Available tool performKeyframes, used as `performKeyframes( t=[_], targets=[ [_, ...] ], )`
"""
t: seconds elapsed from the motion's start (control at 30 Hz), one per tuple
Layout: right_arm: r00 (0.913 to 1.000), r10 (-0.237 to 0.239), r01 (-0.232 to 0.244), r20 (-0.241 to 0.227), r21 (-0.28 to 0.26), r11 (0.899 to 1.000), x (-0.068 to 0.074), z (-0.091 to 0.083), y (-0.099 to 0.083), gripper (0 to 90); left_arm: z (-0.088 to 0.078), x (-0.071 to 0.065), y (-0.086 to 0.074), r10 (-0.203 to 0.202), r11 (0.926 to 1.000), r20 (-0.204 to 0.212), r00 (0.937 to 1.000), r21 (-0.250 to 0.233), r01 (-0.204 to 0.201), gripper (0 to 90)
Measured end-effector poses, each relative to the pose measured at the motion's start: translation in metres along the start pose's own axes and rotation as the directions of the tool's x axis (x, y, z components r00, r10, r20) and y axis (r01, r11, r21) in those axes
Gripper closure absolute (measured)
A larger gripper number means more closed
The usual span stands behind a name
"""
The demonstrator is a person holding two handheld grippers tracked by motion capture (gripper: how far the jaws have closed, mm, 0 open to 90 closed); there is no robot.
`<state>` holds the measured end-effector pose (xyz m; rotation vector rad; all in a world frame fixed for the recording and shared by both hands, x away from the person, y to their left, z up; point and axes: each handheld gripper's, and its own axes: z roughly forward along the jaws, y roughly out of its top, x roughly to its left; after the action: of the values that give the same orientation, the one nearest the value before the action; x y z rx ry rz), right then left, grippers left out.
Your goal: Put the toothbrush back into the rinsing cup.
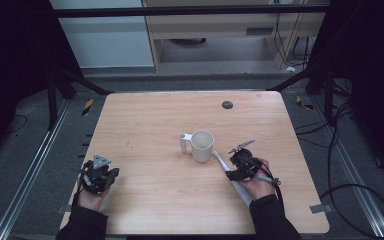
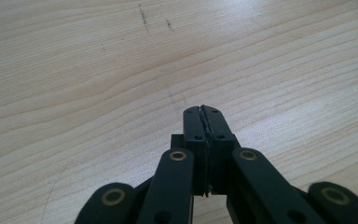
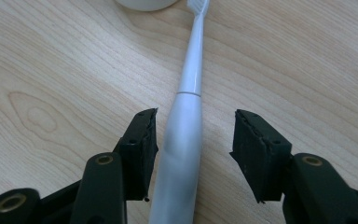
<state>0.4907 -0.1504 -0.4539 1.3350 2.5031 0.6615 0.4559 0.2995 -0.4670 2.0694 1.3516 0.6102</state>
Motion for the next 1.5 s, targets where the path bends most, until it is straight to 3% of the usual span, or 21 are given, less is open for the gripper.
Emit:
performKeyframes(
  t=[0.83, 1.17, 1.5],
  targets=[
    [0.9993, 0.026, -0.022, -0.029, 0.105, 0.994, 0.001, 0.015, -0.001, 57.4, 0.001, 0.0, 0.0, 0.005, 1.0, -0.001, 1.0, 0.007, -0.005, 88.4],
    [0.9993, 0.036, -0.036, -0.004, 0.14, 0.99, 0.006, 0.02, 0.001, 66.1, 0.001, 0.0, 0.0, 0.004, 1.0, -0.001, 1.0, 0.008, -0.004, 88.4],
    [0.998, 0.057, -0.06, 0.026, 0.147, 0.987, 0.007, 0.016, 0.003, 67.1, 0.001, 0.0, 0.0, 0.003, 1.0, 0.0, 1.0, 0.006, -0.003, 88.5]
  ],
)
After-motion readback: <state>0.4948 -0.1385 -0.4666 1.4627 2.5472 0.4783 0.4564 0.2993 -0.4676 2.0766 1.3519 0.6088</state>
